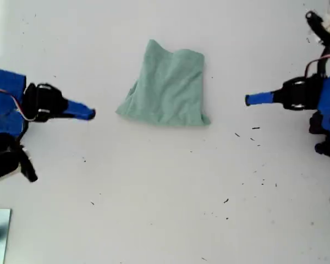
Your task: Fold t shirt
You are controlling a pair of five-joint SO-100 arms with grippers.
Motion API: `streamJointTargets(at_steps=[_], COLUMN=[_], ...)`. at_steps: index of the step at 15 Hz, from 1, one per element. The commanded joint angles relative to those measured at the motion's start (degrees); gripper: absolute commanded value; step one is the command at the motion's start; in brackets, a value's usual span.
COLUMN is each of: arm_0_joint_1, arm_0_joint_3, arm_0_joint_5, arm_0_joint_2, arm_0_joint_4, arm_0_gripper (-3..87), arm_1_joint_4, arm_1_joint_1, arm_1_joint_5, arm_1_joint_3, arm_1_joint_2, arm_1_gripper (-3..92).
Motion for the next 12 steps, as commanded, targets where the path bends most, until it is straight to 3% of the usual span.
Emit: streamJointTargets(at_steps=[1,2,3,4,5,12], arm_0_joint_1=[5.27,3.87,0.62,-2.37,-4.66,-9.93], arm_0_joint_3=[16.52,16.00,16.00,16.88,17.05,17.05], arm_0_joint_5=[-4.75,-5.45,-5.01,1.58,3.43,3.52], arm_0_joint_2=[23.73,32.43,32.26,32.08,32.08,32.08], arm_0_joint_4=[-0.62,14.85,18.90,17.84,17.58,17.58], arm_0_gripper=[-0.1,5.4,9.2,12.6,12.8,12.9], arm_1_joint_4=[-2.20,-1.23,-0.62,-0.53,-0.35,-0.26], arm_1_joint_1=[-4.39,-0.70,3.08,5.45,8.44,9.49], arm_1_joint_5=[4.75,11.51,2.64,-8.00,-13.71,-15.38], arm_1_joint_3=[12.13,16.00,15.56,15.56,15.47,15.47], arm_1_joint_2=[2.81,1.93,1.76,2.81,2.72,2.72], arm_1_gripper=[10.9,12.0,11.7,11.5,11.5,11.4])
